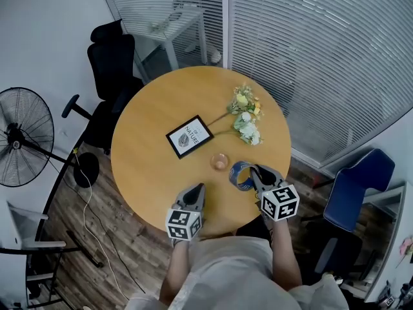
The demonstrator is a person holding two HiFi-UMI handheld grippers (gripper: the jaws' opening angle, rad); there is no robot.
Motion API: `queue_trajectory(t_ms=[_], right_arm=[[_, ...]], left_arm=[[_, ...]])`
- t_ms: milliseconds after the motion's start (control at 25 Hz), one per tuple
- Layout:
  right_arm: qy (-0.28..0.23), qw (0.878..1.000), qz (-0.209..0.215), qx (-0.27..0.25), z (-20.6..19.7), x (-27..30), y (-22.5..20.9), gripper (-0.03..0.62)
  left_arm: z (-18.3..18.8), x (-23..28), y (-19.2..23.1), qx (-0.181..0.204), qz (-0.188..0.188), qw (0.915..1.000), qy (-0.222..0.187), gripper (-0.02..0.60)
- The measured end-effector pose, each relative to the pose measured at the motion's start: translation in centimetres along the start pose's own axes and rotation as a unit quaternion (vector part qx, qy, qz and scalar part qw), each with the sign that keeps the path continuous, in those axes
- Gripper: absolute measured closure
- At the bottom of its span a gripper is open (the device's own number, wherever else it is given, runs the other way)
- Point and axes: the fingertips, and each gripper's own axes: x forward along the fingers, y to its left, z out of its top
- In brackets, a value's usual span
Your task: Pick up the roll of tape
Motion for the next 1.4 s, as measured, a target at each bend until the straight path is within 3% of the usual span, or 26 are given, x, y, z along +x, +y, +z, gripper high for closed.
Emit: queue_trajectory(t_ms=[1400], right_arm=[[-0.008, 1.000, -0.012, 0.001, -0.2, -1.4, -0.9, 0.549]], left_arm=[[0.5, 1.6, -2.3, 0.022, -0.026, 0.9994, 0.002, 0.572]])
